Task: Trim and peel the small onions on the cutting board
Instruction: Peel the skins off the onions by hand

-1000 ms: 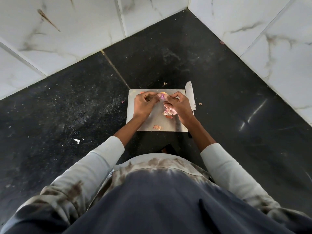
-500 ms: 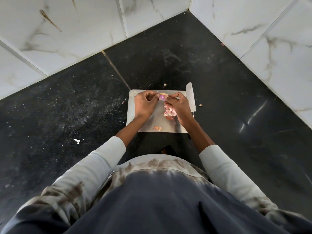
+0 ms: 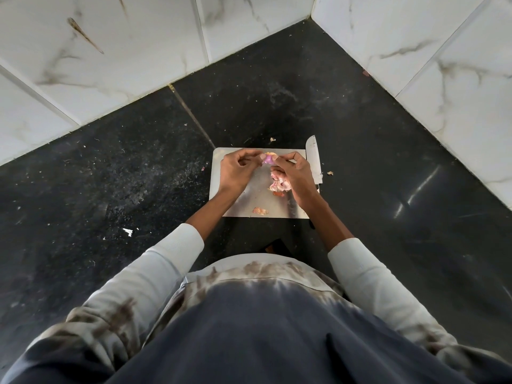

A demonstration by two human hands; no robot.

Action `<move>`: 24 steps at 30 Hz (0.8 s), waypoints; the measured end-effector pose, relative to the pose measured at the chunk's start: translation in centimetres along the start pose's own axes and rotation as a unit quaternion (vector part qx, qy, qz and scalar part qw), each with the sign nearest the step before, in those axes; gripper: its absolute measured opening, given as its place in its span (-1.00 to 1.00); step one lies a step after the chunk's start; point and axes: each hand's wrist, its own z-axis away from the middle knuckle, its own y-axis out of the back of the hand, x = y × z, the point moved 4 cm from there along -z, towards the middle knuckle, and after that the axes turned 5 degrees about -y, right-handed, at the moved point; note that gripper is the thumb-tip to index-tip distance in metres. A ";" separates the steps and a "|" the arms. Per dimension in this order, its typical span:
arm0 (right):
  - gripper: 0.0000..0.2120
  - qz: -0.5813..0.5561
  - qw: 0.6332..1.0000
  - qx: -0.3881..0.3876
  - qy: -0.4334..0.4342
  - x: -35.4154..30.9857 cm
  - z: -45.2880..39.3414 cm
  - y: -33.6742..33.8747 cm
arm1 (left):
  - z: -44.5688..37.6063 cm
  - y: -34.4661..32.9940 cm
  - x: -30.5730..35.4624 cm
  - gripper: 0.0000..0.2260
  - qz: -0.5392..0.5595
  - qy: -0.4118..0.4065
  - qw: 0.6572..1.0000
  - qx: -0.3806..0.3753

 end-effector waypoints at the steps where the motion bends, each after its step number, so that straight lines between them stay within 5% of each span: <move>1: -0.52 0.005 1.000 0.001 -0.001 0.0 0.0 -0.1 | 0.1 0.0 0.0 -0.82 -0.009 -0.002 1.000 0.002; 15: -0.62 0.018 1.000 0.013 0.007 -0.3 0.0 0.0 | -0.3 -0.6 0.0 -0.86 -0.107 0.015 0.994 0.013; 24: -0.61 0.021 0.999 0.016 0.023 -0.5 0.0 -0.1 | 0.3 -0.2 0.0 -0.83 -0.028 0.010 0.999 0.031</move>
